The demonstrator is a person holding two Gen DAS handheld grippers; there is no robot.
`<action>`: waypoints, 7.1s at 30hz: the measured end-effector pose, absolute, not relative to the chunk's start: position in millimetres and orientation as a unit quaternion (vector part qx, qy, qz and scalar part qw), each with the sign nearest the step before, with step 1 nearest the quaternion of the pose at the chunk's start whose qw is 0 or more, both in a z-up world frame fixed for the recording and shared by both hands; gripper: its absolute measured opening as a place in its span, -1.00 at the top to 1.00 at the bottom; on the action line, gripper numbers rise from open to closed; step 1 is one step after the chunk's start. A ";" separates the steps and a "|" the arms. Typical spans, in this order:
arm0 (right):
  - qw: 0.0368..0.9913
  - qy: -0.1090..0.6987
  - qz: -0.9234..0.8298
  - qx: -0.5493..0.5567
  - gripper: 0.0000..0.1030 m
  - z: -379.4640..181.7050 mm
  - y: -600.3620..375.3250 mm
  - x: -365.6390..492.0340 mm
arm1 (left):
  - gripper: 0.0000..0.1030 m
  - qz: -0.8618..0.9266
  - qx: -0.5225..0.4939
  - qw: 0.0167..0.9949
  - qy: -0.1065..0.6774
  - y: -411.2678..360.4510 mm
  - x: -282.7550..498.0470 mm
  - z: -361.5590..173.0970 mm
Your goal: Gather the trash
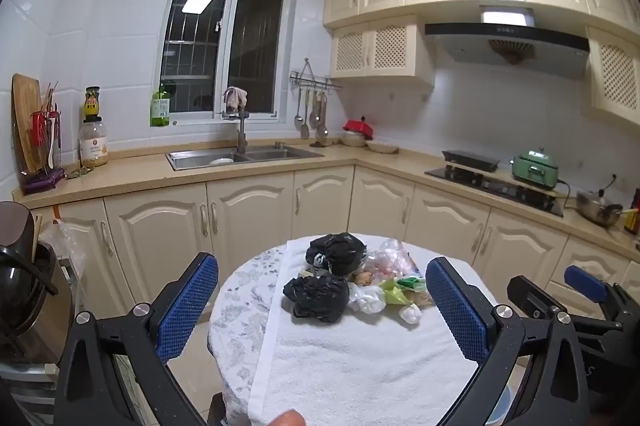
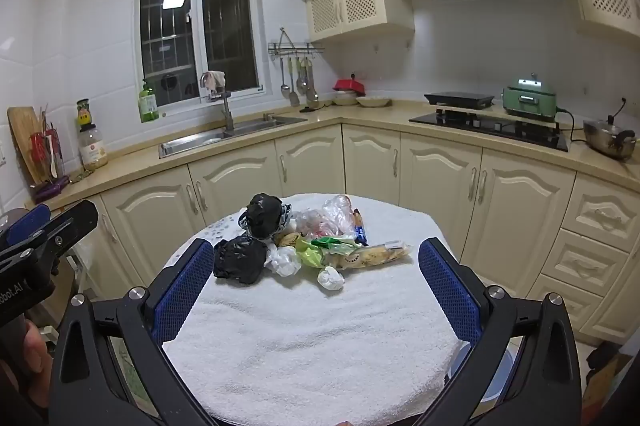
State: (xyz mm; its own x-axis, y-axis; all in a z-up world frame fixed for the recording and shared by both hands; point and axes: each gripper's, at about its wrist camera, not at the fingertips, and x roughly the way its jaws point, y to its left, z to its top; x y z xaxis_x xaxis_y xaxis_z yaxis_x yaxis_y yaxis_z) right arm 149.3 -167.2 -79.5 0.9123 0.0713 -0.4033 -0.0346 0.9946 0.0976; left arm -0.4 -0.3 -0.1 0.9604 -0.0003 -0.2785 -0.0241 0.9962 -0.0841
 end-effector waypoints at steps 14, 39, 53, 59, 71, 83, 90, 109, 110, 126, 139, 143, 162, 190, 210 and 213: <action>0.977 0.204 0.020 0.060 -1.00 -79.4 -179.2 148.2 | -0.99 0.013 -0.037 0.989 0.144 -0.2 -5.2 -3.3; 0.978 0.201 0.019 0.045 -1.00 -82.7 -172.8 162.1 | -0.99 0.004 -0.023 0.990 0.136 -7.4 9.9 -6.6; 0.972 0.235 0.023 0.020 -1.00 -103.0 -172.1 204.0 | -0.99 0.004 -0.023 0.985 0.169 -4.2 69.2 -23.1; 0.966 0.256 0.017 0.017 -1.00 -118.7 -170.9 225.7 | -0.99 0.001 -0.017 0.982 0.190 -5.7 104.6 -32.8; 0.949 0.315 0.013 -0.008 -1.00 -155.4 -177.5 294.3 | -0.99 0.002 -0.016 0.965 0.261 2.5 199.8 -75.9; 0.927 0.373 0.036 -0.008 -0.98 -204.5 -179.2 362.0 | -0.99 0.002 -0.017 0.943 0.332 6.8 287.8 -125.8; 0.914 0.402 0.050 0.022 -0.83 -226.4 -183.9 396.2 | -0.99 -0.012 -0.026 0.931 0.365 4.6 333.4 -155.4; 0.900 0.422 0.107 0.018 -0.19 -243.9 -174.8 407.8 | -0.75 -0.038 -0.047 0.933 0.354 12.5 338.5 -168.0; 0.901 0.421 0.107 0.015 -0.17 -243.9 -174.0 406.7 | -0.75 -0.039 -0.049 0.933 0.353 13.6 336.9 -168.0; 0.895 0.422 0.141 0.005 0.01 -248.0 -164.6 413.8 | -0.66 -0.039 -0.060 0.933 0.352 17.7 334.5 -163.1; 0.889 0.438 0.130 -0.025 -0.51 -246.2 -168.4 401.4 | -0.63 -0.033 -0.068 0.937 0.342 23.3 296.5 -148.8; 0.880 0.453 0.143 -0.006 -0.47 -255.9 -180.6 414.0 | -0.63 -0.037 -0.067 0.935 0.347 20.7 293.7 -149.4; 0.905 0.387 0.171 0.057 0.16 -234.0 -199.8 386.7 | -0.47 -0.055 -0.057 0.944 0.321 2.6 271.6 -125.8; 0.957 0.244 0.068 0.144 0.16 -137.2 -373.3 245.7 | -0.32 -0.206 -0.010 0.950 0.235 -162.9 214.2 -55.5; 0.894 0.324 -0.125 0.282 0.16 -274.6 -600.6 196.8 | -0.32 -0.365 0.063 0.846 0.383 -418.8 348.3 -160.3; 0.877 0.346 -0.132 0.305 0.16 -307.2 -621.2 203.5 | -0.33 -0.359 0.077 0.828 0.423 -458.0 377.6 -187.9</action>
